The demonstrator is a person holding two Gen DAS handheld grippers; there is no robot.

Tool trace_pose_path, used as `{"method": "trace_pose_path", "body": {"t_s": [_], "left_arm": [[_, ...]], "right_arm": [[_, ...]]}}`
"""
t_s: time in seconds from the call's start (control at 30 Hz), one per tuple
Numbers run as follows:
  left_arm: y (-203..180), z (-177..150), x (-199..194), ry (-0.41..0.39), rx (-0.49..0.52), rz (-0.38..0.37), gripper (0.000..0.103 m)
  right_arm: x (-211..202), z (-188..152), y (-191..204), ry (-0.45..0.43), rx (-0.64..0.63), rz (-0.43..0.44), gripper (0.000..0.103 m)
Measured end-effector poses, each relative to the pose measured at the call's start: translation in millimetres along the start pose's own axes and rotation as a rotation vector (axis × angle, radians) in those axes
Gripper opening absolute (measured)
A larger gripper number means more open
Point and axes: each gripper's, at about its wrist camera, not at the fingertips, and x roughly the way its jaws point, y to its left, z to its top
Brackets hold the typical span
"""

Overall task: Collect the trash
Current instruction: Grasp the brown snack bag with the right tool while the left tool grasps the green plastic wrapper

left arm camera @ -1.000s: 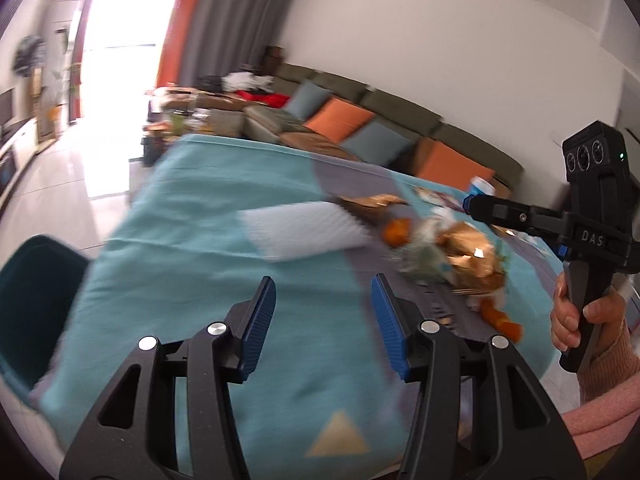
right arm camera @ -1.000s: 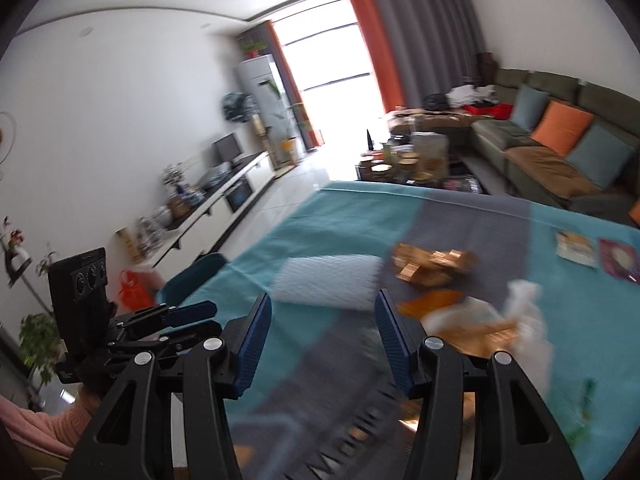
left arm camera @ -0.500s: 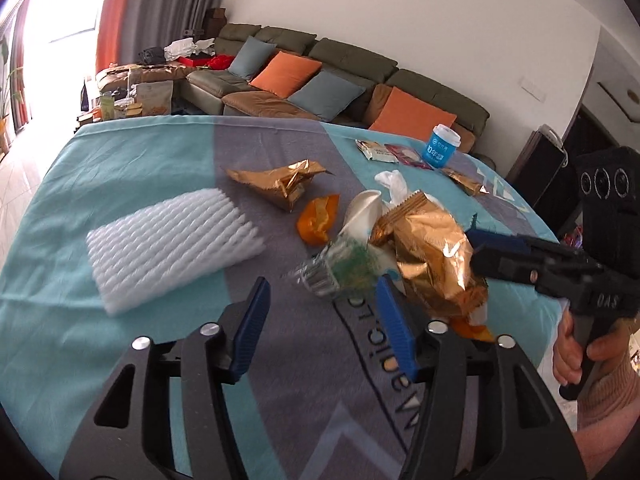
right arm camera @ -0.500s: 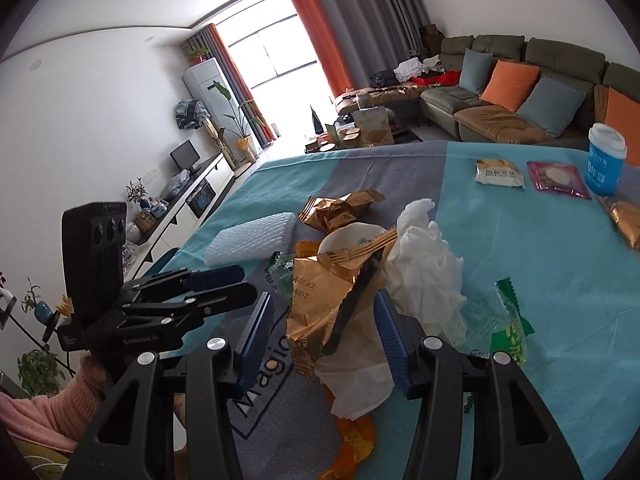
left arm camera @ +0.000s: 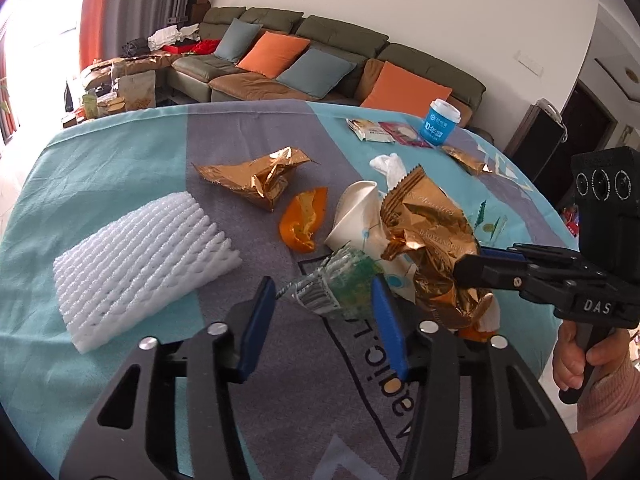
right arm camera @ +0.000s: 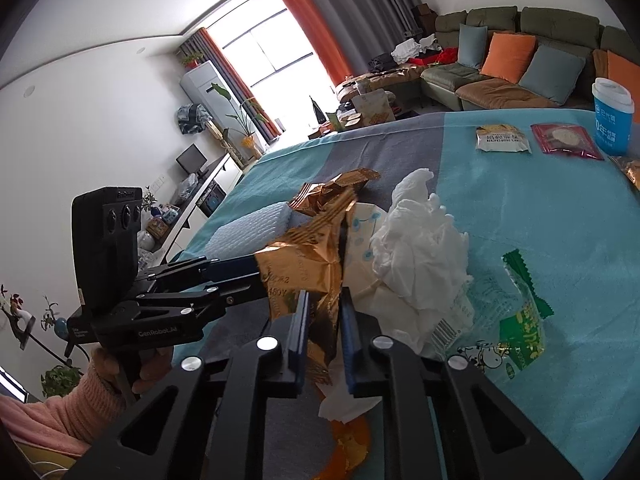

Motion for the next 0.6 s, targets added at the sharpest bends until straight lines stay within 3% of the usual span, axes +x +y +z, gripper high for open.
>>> {"method": "trace_pose_path", "body": {"t_s": [0.03,0.13,0.17,0.2,0.37,0.4,0.47,0.6], "left_arm": [[0.2,-0.5,0.3,0.0,-0.006,-0.004,0.039],[-0.8,-4.4,-1.7,-0.005,-0.007,-0.006,0.035],[-1.6,-5.4,-2.1,-0.007,-0.006,-0.012,0.017],[-1.9,-7.0,-2.5,-0.003,-0.011,-0.024,0.01],[-1.3,-13.2,-8.3,-0.013,-0.029,-0.029,0.01],[-0.5,-13.9,-10.0,-0.017,-0.036,-0.031,0.014],[0.8,-15.0,-13.3,-0.023,-0.049,-0.029,0.044],[-4.0,-15.9,-16.3,-0.027,-0.049,-0.032,0.054]], "right_arm": [[-0.8,-0.5,-0.7,-0.001,0.002,0.003,0.011],[-3.4,0.0,0.7,-0.008,-0.007,0.009,0.009],[-3.6,0.6,1.8,-0.009,-0.011,0.011,0.009],[-4.0,0.6,2.3,-0.011,-0.012,0.014,0.009],[-6.0,3.1,2.6,-0.023,-0.01,0.018,0.008],[-5.7,3.7,3.1,-0.025,-0.008,0.019,0.008],[-7.3,4.3,2.5,-0.03,-0.002,0.019,0.008],[-8.0,4.1,-1.2,-0.036,0.006,0.019,0.008]]}}
